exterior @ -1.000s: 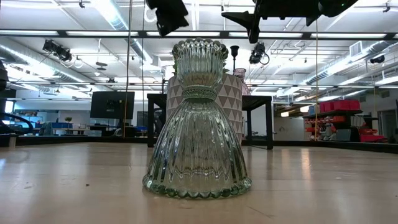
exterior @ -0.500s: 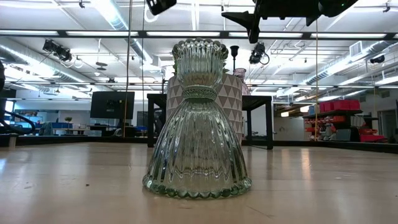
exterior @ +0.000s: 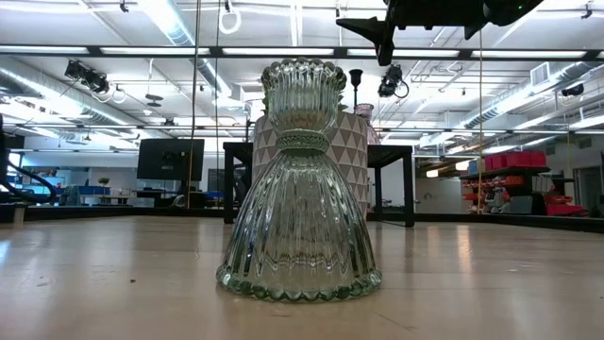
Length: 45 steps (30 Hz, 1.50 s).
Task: Pick & Place candle stick holders
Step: Put the green glass candle holder on the shelf aligned with the left black candle holder
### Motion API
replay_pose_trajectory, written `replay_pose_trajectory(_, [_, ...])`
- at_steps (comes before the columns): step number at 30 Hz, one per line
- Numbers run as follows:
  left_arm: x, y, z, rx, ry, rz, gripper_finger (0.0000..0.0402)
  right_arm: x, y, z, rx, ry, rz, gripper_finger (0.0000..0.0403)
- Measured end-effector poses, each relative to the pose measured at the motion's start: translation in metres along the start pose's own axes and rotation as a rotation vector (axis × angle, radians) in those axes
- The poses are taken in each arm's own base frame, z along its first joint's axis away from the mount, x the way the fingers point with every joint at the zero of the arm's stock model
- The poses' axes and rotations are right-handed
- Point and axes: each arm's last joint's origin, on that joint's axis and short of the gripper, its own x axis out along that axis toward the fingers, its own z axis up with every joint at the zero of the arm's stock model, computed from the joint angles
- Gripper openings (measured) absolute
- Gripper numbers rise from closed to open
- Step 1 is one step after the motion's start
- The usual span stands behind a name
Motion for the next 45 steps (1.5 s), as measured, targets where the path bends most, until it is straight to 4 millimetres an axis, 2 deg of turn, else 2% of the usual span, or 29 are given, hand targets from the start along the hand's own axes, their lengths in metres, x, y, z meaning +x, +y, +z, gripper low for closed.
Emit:
replay_pose_trajectory(5, [0.017, -0.027, -0.004, 0.044, -0.014, -0.046, 0.0133, 0.0, 0.0, 0.0, 0.0, 0.0, 0.0, 0.0236])
replay_pose_trajectory(10, [0.055, -0.05, -0.018, 0.094, 0.049, -0.068, 0.0133, 0.0, 0.0, 0.0, 0.0, 0.0, 0.0, 0.0236])
replay_pose_trajectory(14, [0.084, -0.061, -0.034, 0.14, 0.126, -0.06, 0.0133, 0.0, 0.0, 0.0, 0.0, 0.0, 0.0, 0.0236])
replay_pose_trajectory(20, [0.122, -0.076, -0.06, 0.392, 0.229, -0.07, 0.0133, 0.0, 0.0, 0.0, 0.0, 0.0, 0.0, 0.0236])
replay_pose_trajectory(23, [0.135, -0.079, -0.069, 0.447, 0.262, -0.054, 0.0133, 0.0, 0.0, 0.0, 0.0, 0.0, 0.0, 0.0236])
replay_pose_trajectory(27, [0.145, -0.075, -0.071, 0.405, 0.235, 0.078, 0.0133, 0.0, 0.0, 0.0, 0.0, 0.0, 0.0, 0.0236])
replay_pose_trajectory(32, [0.145, -0.072, -0.069, 0.4, 0.2, 0.194, 0.0133, 0.0, 0.0, 0.0, 0.0, 0.0, 0.0, 0.0236])
replay_pose_trajectory(42, [0.147, -0.076, -0.06, 0.455, 0.107, 0.17, 0.0132, 0.0, 0.0, 0.0, 0.0, 0.0, 0.0, 0.0236])
replay_pose_trajectory(45, [0.148, -0.076, -0.057, 0.464, 0.092, 0.111, 0.0132, 0.0, 0.0, 0.0, 0.0, 0.0, 0.0, 0.0236])
